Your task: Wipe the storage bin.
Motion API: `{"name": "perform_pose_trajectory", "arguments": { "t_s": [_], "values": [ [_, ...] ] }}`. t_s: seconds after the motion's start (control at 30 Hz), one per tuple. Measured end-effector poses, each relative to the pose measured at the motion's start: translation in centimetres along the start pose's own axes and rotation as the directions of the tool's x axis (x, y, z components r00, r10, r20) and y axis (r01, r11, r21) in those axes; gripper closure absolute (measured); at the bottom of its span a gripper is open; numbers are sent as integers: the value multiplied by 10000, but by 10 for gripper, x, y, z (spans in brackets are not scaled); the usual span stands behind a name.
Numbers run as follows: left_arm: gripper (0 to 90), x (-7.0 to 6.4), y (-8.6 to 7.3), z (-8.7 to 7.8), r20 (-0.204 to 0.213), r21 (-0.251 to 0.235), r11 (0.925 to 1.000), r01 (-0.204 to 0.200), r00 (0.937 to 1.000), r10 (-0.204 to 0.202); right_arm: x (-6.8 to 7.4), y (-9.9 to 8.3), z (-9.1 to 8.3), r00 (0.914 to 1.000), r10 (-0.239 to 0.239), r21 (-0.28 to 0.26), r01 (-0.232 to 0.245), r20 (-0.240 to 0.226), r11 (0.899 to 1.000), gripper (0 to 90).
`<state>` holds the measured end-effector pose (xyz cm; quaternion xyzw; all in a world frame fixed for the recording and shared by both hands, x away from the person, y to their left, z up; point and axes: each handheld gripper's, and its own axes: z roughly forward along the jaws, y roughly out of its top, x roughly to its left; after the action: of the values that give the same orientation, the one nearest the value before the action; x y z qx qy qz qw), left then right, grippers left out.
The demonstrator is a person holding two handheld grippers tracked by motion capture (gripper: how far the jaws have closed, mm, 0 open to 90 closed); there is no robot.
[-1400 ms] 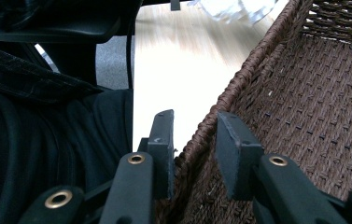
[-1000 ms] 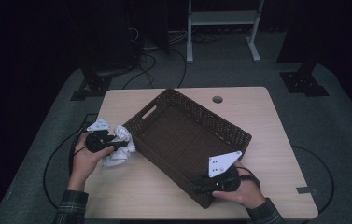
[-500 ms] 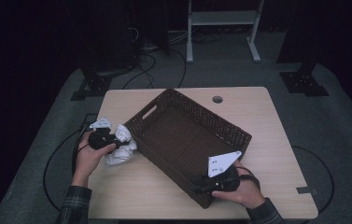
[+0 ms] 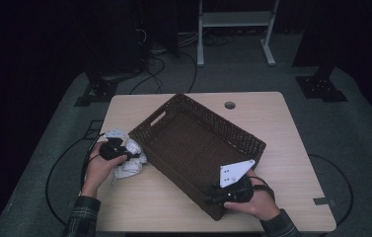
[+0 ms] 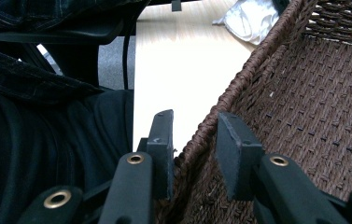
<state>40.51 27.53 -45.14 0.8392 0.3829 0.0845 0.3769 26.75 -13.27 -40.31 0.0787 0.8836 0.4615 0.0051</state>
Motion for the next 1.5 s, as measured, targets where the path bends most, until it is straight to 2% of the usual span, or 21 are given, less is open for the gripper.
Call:
{"name": "perform_pose_trajectory", "arguments": {
  "t_s": [0.33,0.53,0.83,0.97,1.1,1.5],
  "values": [
    [665,-4,-6,20,-104,949,9953,-208,9997,218,0,0,0,10000,2,0,-2,-1,10000,669],
    [662,-3,-10,21,-4,693,9976,11,10000,-11,0,0,0,10000,0,-2,0,-2,10000,669],
    [663,-5,-7,11,34,440,9990,-90,10000,88,0,0,0,10000,26,8,-26,-3,10000,669],
    [664,-10,-2,3,69,171,9995,-280,9996,279,0,0,0,10000,29,8,-29,-4,10000,669],
    [663,-13,3,-6,196,-242,9994,-252,9995,257,0,0,0,10000,26,9,-26,-11,10000,669],
    [663,-21,12,-32,195,-1009,9939,-452,9987,474,0,0,0,10000,45,9,-45,-7,10000,669]
  ]
}}
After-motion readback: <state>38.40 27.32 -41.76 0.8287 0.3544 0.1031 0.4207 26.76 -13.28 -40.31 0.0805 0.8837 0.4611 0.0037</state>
